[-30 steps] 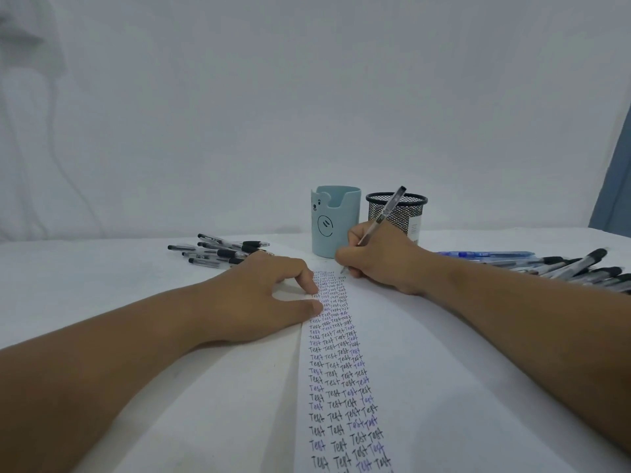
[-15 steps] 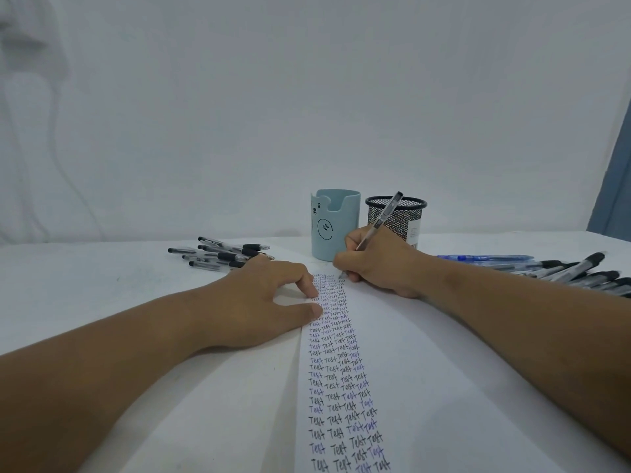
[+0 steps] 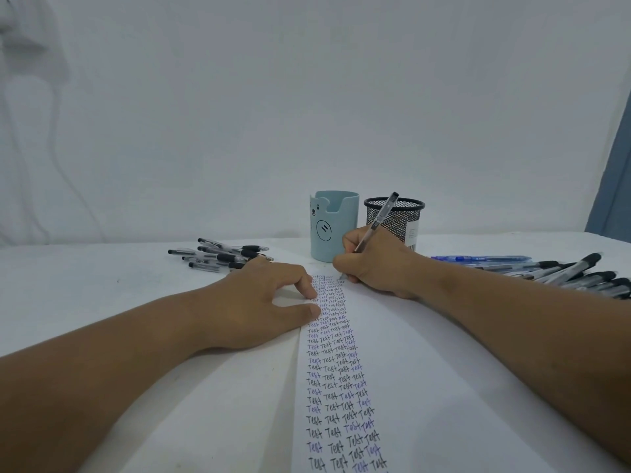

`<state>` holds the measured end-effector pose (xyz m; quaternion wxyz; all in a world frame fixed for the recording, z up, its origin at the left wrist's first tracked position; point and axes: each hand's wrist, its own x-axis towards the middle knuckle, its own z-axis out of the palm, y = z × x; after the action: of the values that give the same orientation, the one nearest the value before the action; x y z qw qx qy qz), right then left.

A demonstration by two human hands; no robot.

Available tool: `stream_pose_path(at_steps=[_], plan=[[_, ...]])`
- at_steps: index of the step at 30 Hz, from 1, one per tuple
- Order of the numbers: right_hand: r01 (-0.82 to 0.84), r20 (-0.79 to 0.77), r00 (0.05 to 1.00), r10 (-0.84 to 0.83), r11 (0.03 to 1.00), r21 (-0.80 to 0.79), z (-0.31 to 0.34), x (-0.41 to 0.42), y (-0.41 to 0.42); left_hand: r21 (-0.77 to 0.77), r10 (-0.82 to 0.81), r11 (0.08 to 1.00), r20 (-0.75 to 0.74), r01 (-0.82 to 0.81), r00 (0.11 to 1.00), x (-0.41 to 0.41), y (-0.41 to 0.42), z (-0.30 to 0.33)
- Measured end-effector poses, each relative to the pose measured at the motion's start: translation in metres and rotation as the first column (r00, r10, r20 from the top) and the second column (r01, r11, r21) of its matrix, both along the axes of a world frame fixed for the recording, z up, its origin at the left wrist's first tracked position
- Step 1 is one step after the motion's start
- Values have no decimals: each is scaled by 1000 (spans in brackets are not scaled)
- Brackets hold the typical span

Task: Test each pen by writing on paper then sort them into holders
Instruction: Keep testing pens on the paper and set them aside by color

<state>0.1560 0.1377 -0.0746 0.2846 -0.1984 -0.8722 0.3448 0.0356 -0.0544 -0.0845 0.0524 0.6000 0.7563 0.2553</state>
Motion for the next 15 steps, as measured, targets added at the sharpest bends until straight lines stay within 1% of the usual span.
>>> stream_pose_path(at_steps=[15], plan=[[3,14,1000,-4,1000,25,-2,-1,5,-13,-5,1000,-39,5,999,5,-2,3]])
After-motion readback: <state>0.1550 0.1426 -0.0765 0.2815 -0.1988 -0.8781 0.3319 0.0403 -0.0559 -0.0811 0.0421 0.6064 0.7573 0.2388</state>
